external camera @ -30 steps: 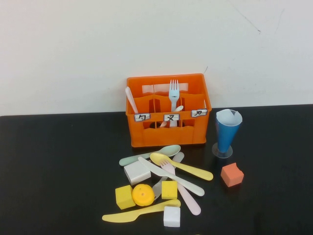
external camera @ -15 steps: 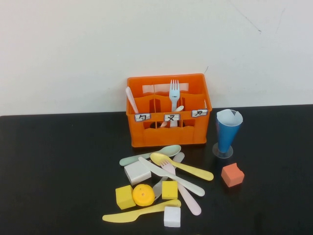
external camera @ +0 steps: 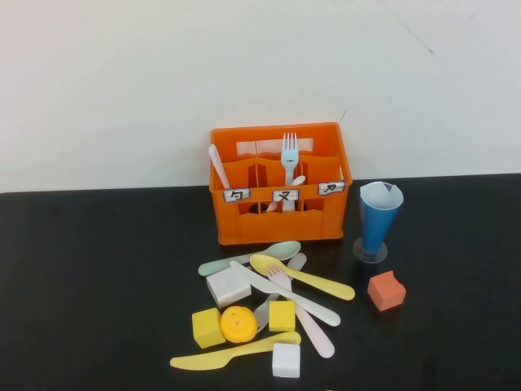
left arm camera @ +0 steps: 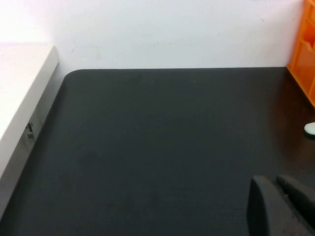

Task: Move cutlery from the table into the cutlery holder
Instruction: Pick up the knife

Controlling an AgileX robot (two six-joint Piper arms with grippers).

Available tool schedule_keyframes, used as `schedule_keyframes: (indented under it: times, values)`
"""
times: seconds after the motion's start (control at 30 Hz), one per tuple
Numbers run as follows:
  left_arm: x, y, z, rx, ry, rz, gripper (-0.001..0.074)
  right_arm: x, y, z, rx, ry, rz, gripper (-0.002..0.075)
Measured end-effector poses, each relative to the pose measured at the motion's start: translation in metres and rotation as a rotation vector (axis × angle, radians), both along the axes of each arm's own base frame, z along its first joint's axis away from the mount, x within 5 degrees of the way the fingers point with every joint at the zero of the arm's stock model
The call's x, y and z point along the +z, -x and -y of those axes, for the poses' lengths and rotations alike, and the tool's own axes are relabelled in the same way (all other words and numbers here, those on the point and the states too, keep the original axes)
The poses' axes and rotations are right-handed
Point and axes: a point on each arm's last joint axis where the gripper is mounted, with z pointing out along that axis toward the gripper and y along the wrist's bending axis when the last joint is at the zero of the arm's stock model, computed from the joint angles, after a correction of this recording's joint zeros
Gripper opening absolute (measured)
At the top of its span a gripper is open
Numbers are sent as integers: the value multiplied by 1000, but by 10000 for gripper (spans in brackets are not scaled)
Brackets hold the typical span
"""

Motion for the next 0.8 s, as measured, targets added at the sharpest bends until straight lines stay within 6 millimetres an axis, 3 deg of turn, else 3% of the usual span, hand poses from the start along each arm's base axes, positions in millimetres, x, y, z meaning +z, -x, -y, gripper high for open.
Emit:
schedule_keyframes:
  times: [0.17,0.33,0.6,0.8]
  values:
    - [0,0,0,0,0,0,-1,14,-53,-6,220,85,-135,-3]
    - [0,0,0,0,0,0,-1,11,-102,-35,444,226,-230,-3]
    - [0,0,0,0,0,-1,-1,-22,-154,-113,791,561,-333,-3]
    - [0,0,0,-1,-4,-1,-1,-51,-175,-157,914,619,-350,-2]
